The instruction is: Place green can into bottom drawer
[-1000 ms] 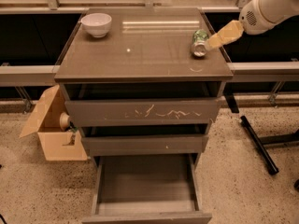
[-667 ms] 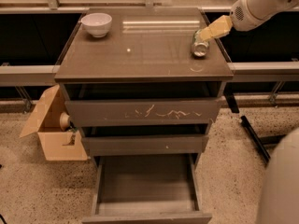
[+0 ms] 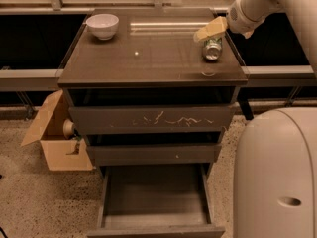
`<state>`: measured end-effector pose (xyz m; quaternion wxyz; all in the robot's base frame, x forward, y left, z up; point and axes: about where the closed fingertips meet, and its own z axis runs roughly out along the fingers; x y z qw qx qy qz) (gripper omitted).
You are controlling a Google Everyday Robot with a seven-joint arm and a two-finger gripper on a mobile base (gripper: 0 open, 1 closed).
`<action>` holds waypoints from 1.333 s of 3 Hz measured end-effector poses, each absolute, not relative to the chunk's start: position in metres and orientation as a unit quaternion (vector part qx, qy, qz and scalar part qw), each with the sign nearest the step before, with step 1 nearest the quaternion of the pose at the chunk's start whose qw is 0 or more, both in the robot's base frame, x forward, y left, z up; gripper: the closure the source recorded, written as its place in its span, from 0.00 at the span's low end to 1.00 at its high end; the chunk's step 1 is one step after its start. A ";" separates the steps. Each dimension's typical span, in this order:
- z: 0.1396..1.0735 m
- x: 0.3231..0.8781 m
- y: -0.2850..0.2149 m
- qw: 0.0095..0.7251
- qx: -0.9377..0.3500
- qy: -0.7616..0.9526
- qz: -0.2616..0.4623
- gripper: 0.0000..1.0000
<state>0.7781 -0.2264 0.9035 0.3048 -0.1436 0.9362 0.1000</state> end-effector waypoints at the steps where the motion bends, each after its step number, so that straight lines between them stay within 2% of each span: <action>1: 0.887 0.791 -0.222 0.289 -0.127 0.944 0.095 0.00; 2: 0.873 0.802 -0.222 0.280 -0.111 0.949 0.089 0.00; 4: 0.869 0.823 -0.225 0.308 -0.087 0.943 0.089 0.00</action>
Offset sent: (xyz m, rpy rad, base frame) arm 0.0437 -0.0043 -0.0343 -0.0192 0.0721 -0.1176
